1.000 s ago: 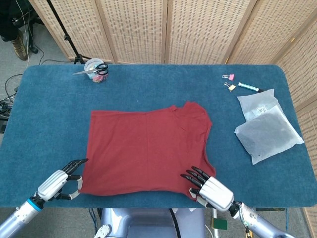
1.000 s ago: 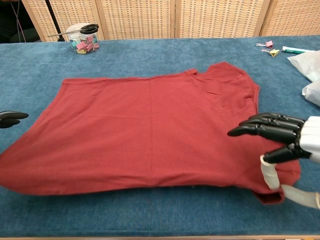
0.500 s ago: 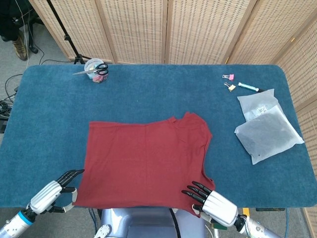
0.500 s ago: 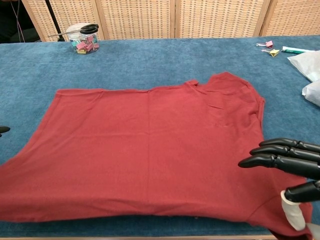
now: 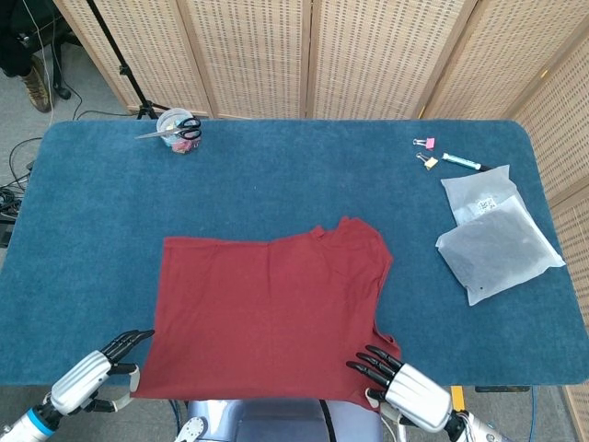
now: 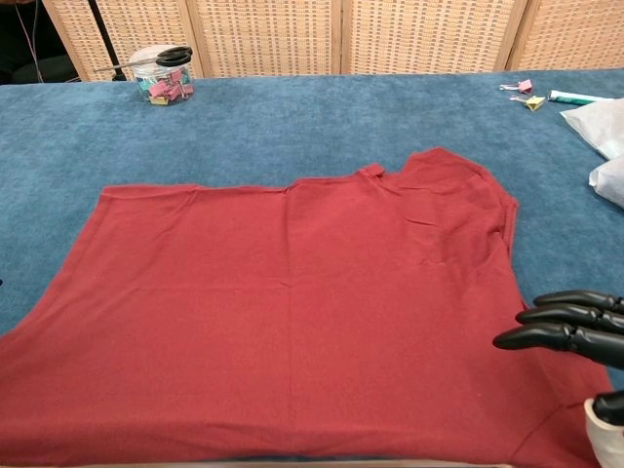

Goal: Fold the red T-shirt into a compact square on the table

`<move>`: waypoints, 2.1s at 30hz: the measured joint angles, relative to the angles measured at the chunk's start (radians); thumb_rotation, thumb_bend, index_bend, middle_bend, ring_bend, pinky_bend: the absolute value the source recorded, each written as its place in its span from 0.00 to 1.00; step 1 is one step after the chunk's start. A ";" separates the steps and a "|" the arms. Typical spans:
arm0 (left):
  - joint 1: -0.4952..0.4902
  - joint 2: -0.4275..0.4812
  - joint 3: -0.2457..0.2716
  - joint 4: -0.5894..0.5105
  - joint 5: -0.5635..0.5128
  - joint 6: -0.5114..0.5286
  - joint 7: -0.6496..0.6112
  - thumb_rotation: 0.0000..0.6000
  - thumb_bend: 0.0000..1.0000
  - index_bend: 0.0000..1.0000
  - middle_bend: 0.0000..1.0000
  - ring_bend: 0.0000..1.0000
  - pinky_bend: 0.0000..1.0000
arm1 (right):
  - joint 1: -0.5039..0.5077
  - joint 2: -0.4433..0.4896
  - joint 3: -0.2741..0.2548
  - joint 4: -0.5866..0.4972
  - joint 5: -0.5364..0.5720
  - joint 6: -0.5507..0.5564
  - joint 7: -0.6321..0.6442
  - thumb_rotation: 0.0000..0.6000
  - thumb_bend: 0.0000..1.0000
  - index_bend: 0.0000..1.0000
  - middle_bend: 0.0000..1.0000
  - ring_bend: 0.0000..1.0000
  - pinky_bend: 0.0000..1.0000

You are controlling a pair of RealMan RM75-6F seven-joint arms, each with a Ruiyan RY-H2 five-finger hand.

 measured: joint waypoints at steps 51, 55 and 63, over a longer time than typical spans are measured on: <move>-0.326 0.014 -0.426 -0.208 -0.475 -0.550 0.276 1.00 0.62 0.72 0.00 0.00 0.00 | 0.309 -0.001 0.467 -0.129 0.618 -0.493 -0.064 1.00 0.59 0.66 0.11 0.00 0.00; -0.336 0.000 -0.437 -0.179 -0.493 -0.575 0.270 1.00 0.62 0.72 0.00 0.00 0.00 | 0.330 -0.011 0.490 -0.108 0.659 -0.519 -0.091 1.00 0.59 0.66 0.11 0.00 0.00; -0.352 -0.028 -0.456 -0.114 -0.517 -0.607 0.251 1.00 0.62 0.72 0.00 0.00 0.00 | 0.378 -0.042 0.540 -0.034 0.766 -0.591 -0.132 1.00 0.59 0.66 0.11 0.00 0.00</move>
